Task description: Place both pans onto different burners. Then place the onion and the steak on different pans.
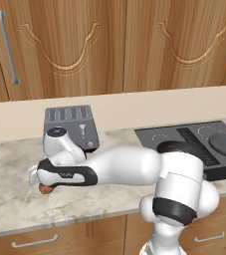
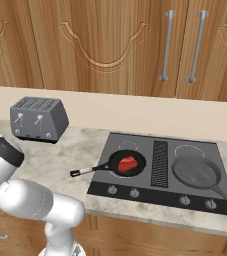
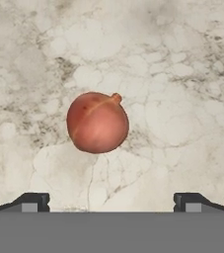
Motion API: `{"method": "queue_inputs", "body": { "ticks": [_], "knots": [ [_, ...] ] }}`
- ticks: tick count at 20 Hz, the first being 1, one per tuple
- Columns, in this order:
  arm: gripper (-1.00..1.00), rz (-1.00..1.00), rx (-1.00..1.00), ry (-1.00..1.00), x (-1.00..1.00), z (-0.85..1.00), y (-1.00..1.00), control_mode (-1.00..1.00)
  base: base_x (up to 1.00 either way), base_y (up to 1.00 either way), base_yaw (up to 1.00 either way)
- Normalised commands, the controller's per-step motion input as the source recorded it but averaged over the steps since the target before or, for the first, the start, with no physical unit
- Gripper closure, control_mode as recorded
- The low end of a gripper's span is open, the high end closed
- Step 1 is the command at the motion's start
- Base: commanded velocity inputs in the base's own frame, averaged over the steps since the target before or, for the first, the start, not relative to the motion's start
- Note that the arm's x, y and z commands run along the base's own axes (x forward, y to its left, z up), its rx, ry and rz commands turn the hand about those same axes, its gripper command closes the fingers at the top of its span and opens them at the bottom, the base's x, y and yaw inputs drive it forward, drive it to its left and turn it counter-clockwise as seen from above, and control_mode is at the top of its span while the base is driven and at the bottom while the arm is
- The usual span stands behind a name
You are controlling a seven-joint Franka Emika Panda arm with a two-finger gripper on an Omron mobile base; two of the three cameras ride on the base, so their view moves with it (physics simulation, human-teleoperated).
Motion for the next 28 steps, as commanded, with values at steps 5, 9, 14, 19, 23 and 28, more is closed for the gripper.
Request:
{"method": "queue_inputs", "body": {
  "ticks": [5, 9, 14, 19, 23, 28],
  "knots": [
    [-1.0, 0.0, 0.0, -0.02, 0.12, -0.08, 0.01, -1.0, 0.0, 0.0, 0.0],
    [-1.0, 0.0, 0.0, 0.0, 0.07, -0.08, 0.08, -1.0, 0.0, 0.0, 0.0],
    [-1.0, 0.0, 0.0, 0.0, 0.05, -0.07, 0.14, -1.0, 0.0, 0.0, 0.0],
    [-1.0, 0.0, 0.0, -0.01, 0.08, -0.06, 0.12, -1.0, 0.0, 0.0, 0.0],
    [-1.0, 0.0, 0.0, 0.0, 0.11, -0.03, 0.1, -1.0, 0.0, 0.0, 0.0],
    [-1.0, 0.0, 0.0, -0.01, 0.05, -0.12, 0.09, -1.0, 0.0, 0.0, 0.0]
  ]
}}
